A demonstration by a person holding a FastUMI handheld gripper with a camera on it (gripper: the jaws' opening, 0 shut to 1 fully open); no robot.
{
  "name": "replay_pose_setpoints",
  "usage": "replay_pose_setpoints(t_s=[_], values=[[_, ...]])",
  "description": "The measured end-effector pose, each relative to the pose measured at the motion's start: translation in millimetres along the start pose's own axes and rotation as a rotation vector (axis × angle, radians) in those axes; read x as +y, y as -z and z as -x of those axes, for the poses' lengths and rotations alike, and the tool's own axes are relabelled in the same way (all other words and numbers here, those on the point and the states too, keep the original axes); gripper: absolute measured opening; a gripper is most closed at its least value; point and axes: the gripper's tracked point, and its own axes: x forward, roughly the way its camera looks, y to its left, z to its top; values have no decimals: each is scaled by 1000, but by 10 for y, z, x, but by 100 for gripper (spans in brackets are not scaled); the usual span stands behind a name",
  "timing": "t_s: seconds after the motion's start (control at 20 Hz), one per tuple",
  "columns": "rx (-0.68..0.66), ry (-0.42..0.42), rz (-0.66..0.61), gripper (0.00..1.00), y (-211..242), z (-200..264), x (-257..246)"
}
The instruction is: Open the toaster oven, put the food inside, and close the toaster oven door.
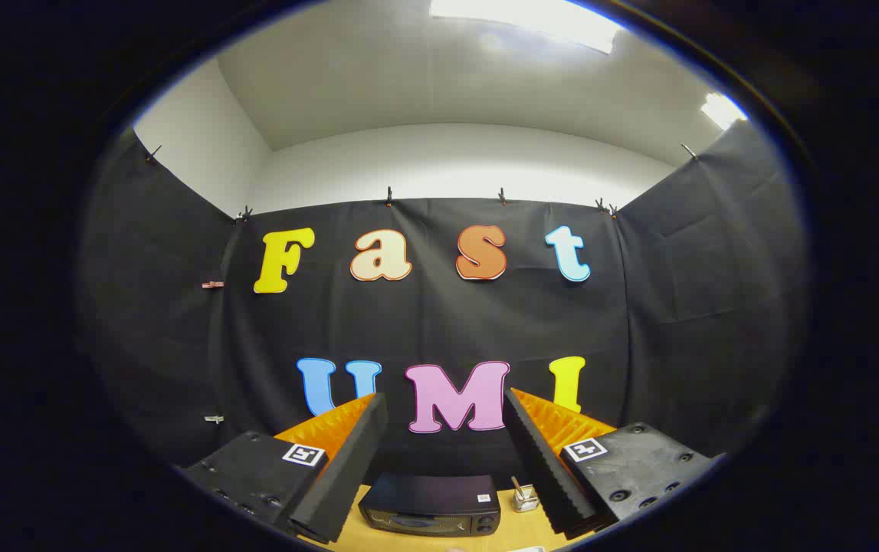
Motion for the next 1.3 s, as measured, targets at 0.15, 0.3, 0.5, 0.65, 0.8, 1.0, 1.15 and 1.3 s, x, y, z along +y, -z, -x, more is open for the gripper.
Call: replay_pose_setpoints(t_s=[0.15, 0.3, 0.5, 0.65, 0.8, 1.0, 1.15, 1.3], values=[[-1, -10, -11, 97, 2, -8, 46], [3, -8, -5, 97, -3, 16, 52], [0, -10, -5, 97, -31, 41, 93], [6, -8, -3, 97, -21, 68, 87], [11, 2, 2, 97, -2, 72, 58], [32, -9, 3, 97, 93, 37, 96], [38, -21, 10, 97, 135, -44, 124], [35, -46, 7, 97, 221, -179, 188]])
